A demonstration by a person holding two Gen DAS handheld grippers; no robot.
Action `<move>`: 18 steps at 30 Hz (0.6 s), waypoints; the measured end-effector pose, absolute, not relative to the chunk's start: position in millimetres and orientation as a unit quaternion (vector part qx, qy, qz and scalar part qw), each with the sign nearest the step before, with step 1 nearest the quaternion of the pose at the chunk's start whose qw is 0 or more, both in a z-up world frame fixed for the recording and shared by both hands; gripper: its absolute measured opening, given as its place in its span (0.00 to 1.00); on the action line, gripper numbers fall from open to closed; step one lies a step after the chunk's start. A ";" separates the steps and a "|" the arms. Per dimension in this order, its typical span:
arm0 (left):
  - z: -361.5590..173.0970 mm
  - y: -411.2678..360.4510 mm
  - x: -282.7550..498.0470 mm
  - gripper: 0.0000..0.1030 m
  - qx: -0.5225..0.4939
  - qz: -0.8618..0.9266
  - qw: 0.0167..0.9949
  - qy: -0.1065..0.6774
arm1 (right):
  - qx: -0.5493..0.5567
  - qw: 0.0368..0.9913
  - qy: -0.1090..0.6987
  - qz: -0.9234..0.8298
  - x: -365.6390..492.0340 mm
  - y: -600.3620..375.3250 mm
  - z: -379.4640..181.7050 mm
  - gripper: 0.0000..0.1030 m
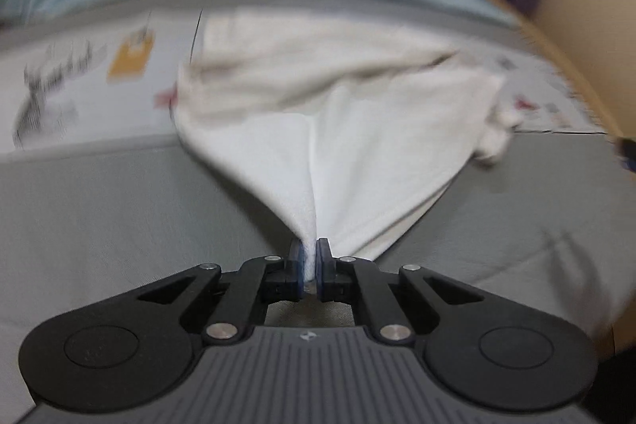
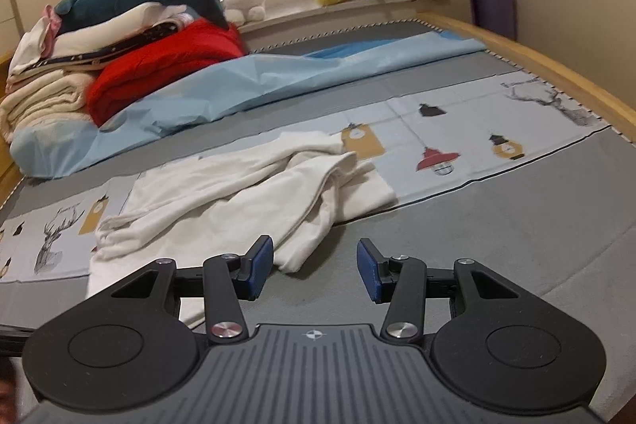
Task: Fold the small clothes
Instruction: 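Grasp the white T-shirt edge with the left gripper and lift it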
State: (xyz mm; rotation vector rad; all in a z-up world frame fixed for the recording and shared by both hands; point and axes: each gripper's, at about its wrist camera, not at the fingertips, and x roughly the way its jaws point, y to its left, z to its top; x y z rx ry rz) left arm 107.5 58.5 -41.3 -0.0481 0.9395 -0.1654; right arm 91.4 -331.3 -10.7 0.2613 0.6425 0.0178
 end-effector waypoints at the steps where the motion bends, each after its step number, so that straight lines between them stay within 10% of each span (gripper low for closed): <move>1: -26.0 67.5 98.0 0.05 -0.011 -0.090 0.894 0.439 | 0.134 0.940 0.313 0.006 90.6 -332.9 -10.2 0.46; 6: 9.5 139.0 57.9 0.05 0.027 -0.098 0.899 0.427 | 0.151 0.942 0.301 0.001 89.5 -337.1 -8.5 0.28; 15: -51.8 201.7 67.0 0.09 -0.062 -0.056 0.846 0.527 | 0.152 0.910 0.384 0.026 131.9 -326.5 -41.8 0.30; 18: -61.7 195.3 79.1 0.25 -0.047 -0.043 0.841 0.538 | 0.144 0.891 0.427 0.053 150.0 -314.5 -60.2 0.41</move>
